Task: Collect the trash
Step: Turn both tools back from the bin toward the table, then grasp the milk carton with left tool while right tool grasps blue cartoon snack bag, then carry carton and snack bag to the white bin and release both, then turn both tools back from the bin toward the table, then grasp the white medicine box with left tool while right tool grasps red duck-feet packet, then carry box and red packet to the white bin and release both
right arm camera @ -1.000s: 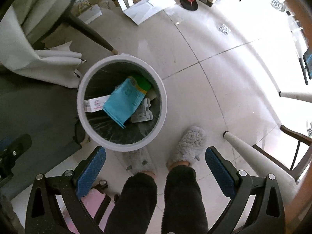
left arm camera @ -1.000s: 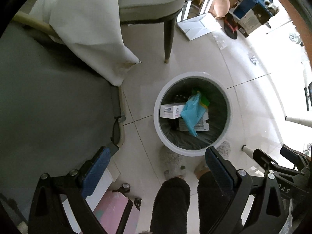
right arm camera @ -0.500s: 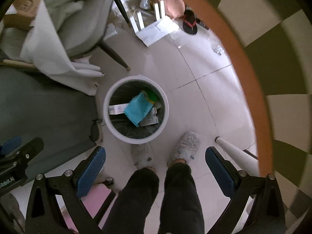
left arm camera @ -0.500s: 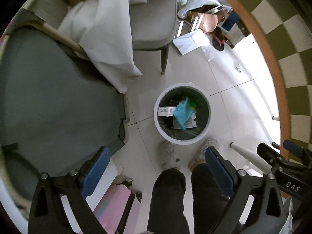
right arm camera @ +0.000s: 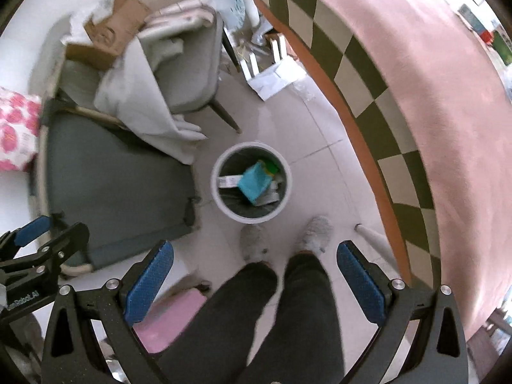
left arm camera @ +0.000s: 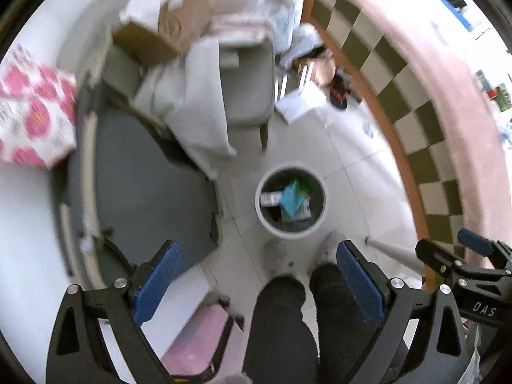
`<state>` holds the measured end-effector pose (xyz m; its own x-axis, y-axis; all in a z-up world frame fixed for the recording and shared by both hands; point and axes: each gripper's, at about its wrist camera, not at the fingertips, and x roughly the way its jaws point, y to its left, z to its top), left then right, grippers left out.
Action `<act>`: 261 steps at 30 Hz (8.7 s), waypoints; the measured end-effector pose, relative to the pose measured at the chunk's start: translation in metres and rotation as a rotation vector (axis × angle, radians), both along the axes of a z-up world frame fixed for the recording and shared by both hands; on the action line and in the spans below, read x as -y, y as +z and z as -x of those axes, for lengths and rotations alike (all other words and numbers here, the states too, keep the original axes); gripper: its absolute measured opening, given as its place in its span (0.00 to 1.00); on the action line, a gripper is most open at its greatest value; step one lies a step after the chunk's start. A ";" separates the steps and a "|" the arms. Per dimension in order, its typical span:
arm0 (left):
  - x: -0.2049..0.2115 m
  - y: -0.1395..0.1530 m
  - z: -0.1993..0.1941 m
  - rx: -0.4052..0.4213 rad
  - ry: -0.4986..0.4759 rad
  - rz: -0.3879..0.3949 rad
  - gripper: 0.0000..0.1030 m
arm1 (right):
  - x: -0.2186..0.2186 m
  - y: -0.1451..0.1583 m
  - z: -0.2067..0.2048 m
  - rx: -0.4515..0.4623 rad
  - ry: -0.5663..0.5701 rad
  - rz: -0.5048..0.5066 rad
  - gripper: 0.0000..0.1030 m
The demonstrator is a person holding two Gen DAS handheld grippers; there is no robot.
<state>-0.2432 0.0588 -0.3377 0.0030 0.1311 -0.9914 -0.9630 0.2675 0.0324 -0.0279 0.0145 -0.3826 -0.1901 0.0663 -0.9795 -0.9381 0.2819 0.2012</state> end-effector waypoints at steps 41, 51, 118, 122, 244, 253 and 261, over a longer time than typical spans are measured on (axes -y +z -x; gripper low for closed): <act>-0.134 0.009 -0.586 -0.066 -0.629 -0.010 1.00 | -0.040 -0.036 -0.558 0.067 -0.751 0.047 0.83; -0.136 -0.033 -0.664 -0.069 -0.749 0.100 1.00 | 0.018 -0.038 -0.583 0.008 -0.911 0.048 0.81; -0.057 -0.291 -0.024 0.216 0.106 0.503 0.89 | -0.013 -0.254 -0.058 -0.321 -0.415 0.214 0.70; -0.049 -0.368 -0.015 0.197 0.145 0.549 0.90 | -0.017 -0.346 -0.053 -0.395 -0.462 0.256 0.71; -0.148 -0.021 -0.643 -0.107 -0.595 -0.034 0.83 | -0.051 -0.041 -0.686 0.244 -0.990 0.080 0.66; -0.137 0.016 -0.572 -0.012 -0.522 -0.065 0.83 | -0.041 -0.019 -0.628 0.200 -0.873 -0.021 0.44; -0.112 0.060 -0.461 0.087 -0.462 -0.105 0.83 | -0.038 0.037 -0.501 0.051 -0.752 -0.168 0.44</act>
